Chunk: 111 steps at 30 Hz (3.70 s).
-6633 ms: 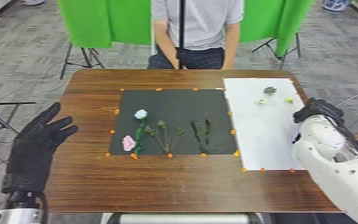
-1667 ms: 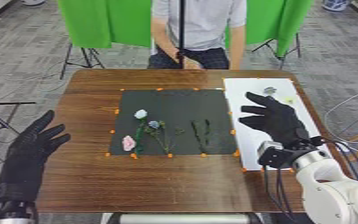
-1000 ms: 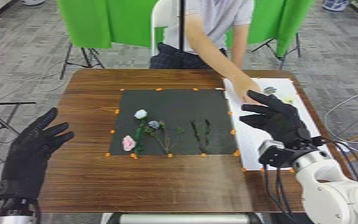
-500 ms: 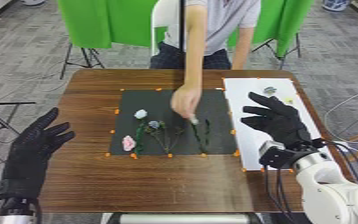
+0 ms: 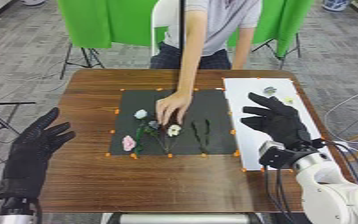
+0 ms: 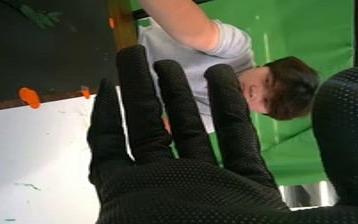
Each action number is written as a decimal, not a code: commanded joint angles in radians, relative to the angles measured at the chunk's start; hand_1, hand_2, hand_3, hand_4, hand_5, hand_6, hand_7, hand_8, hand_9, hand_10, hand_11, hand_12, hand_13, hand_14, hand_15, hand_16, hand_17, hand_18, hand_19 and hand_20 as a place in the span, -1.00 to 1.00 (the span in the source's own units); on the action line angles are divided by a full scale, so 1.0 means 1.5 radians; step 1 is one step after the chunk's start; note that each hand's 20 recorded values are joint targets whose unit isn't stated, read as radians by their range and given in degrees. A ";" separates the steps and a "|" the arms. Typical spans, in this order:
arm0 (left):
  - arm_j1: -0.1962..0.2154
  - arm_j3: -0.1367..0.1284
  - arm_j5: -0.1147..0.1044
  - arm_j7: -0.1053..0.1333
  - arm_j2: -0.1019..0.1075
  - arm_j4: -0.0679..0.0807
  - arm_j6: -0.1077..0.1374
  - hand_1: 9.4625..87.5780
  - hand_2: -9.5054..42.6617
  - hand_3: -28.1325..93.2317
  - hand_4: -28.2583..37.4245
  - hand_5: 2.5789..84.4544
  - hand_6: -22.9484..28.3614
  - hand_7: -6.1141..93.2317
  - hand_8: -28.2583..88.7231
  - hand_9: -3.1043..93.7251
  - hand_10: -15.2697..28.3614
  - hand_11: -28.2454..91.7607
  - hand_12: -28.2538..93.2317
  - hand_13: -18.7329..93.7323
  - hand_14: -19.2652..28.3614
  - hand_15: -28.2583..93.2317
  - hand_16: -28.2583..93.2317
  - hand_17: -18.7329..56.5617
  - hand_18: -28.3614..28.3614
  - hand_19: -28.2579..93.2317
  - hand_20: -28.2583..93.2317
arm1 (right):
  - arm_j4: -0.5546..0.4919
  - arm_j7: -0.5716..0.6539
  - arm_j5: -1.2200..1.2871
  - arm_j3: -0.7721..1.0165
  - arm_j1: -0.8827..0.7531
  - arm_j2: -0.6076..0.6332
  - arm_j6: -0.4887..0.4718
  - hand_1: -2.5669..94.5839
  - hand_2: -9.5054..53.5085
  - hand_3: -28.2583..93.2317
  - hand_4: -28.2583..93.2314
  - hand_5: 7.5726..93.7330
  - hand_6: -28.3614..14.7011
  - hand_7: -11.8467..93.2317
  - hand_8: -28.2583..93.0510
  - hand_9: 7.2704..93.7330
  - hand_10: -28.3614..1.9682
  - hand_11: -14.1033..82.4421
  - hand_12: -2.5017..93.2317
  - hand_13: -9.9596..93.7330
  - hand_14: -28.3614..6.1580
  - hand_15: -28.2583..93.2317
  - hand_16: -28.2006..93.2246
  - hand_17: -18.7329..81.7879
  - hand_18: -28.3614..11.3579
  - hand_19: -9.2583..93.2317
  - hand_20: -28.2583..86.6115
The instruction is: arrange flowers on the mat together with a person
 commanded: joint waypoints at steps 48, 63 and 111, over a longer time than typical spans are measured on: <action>-0.014 0.032 -0.006 0.017 0.021 0.001 0.021 -0.76 -0.48 0.77 -1.00 -0.31 0.07 -0.55 -0.71 -0.25 0.51 -0.13 -0.37 -0.26 0.87 0.27 -0.68 -0.76 0.78 0.25 -0.32 | 0.469 0.363 -0.763 -0.470 0.598 0.311 -0.050 -0.30 -0.87 0.71 -0.96 -0.16 0.28 -0.50 -0.73 -0.12 -0.32 -0.38 -0.64 0.11 -0.31 0.41 -0.41 -0.39 -0.68 0.44 -0.24; -0.024 0.025 -0.008 -0.003 0.008 -0.001 0.010 -0.75 -0.49 0.78 -1.00 -0.31 0.08 -0.55 -0.71 -0.25 0.52 -0.12 -0.37 -0.25 0.87 0.28 -0.68 -0.75 0.78 0.25 -0.32 | 0.542 0.323 -0.786 -0.488 0.614 0.255 -0.177 -0.27 -0.91 0.73 -0.97 -0.29 0.42 -0.52 -0.73 -0.20 -0.29 -0.48 -0.64 0.08 -0.28 0.37 -0.41 -0.41 -0.63 0.41 -0.27; -0.035 0.026 0.005 -0.023 -0.002 -0.002 -0.006 -0.74 -0.49 0.78 -1.00 -0.29 0.09 -0.55 -0.71 -0.23 0.54 -0.12 -0.37 -0.25 0.91 0.29 -0.69 -0.76 0.79 0.26 -0.33 | 0.276 0.161 -0.853 -0.624 0.558 0.180 0.095 0.24 -1.00 0.53 -1.00 0.81 0.49 -0.46 -0.53 0.97 0.56 -0.38 -0.20 0.66 0.44 0.30 -0.07 -0.14 -0.34 0.65 -0.31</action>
